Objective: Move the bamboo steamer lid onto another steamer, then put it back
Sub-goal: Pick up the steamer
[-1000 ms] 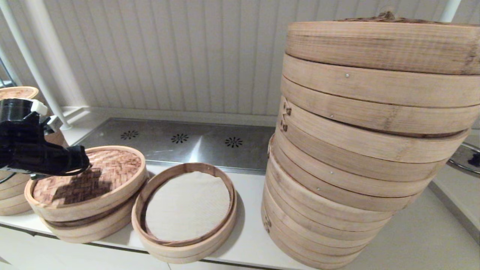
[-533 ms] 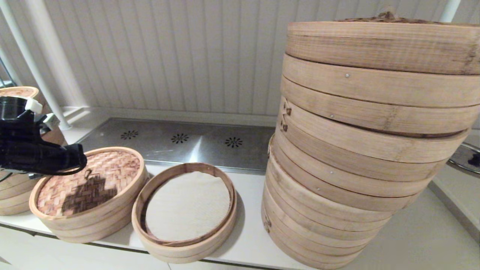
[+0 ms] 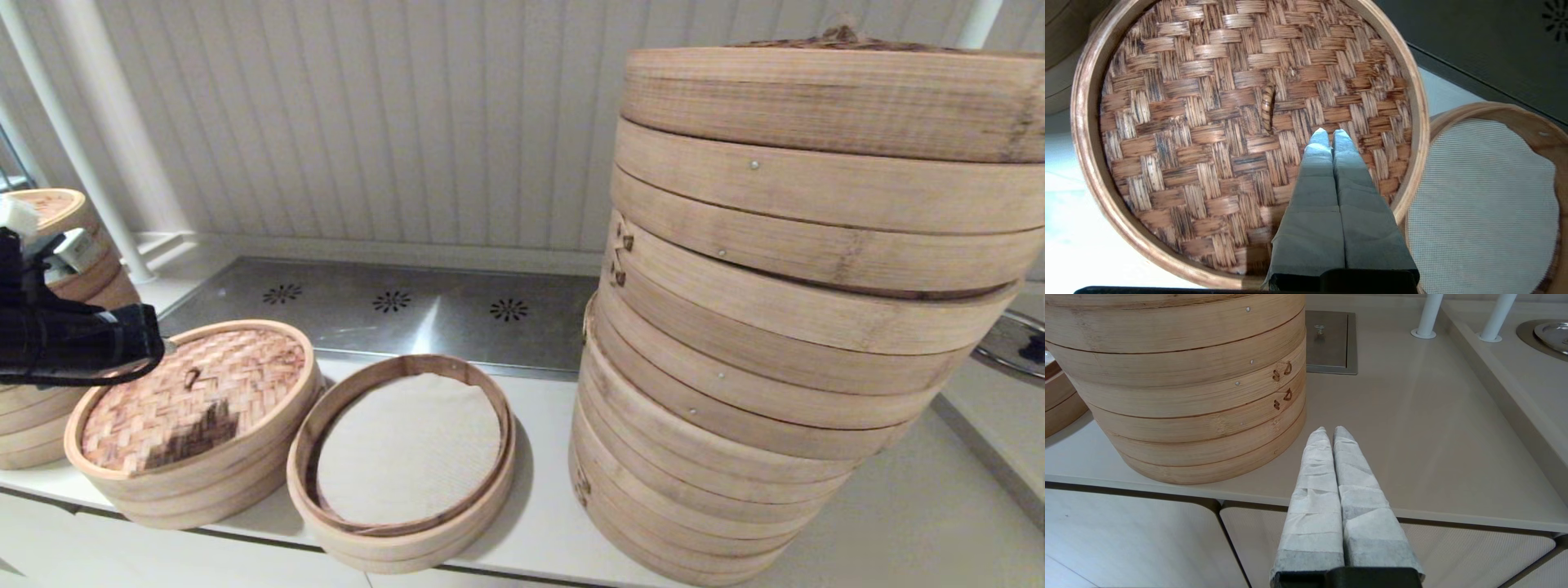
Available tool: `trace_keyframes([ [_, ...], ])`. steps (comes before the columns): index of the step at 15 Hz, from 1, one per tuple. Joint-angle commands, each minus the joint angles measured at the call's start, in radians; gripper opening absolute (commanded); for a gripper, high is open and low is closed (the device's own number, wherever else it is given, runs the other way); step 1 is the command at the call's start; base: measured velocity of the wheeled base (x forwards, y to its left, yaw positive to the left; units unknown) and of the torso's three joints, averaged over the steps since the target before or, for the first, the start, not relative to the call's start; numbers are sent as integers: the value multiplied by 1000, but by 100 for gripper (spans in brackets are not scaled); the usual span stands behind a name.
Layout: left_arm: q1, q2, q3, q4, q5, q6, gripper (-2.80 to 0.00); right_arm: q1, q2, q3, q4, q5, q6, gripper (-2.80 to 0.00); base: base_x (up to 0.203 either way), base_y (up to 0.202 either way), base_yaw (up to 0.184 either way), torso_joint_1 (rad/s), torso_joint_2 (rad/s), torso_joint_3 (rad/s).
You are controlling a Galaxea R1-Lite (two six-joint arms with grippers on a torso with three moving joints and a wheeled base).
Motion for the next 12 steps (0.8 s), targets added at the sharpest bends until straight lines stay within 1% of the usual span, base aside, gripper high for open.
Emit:
trace_keyframes([
  [1,1,-31,6,5,-3,-2,-280,0,1,0,0,1,0,-280,0,0,0,0,0,0],
  [5,1,-11,6,0,5,-4,-280,0,1,0,0,0,0,-280,0,0,0,0,0,0],
  [9,2,53,16,-5,8,-5,-280,0,1,0,0,1,0,-280,0,0,0,0,0,0],
  [10,2,63,18,-6,8,-5,0,0,1,0,0,0,0,-280,0,0,0,0,0,0],
  [12,2,75,17,-7,5,-6,0,0,1,0,0,1,0,-280,0,0,0,0,0,0],
])
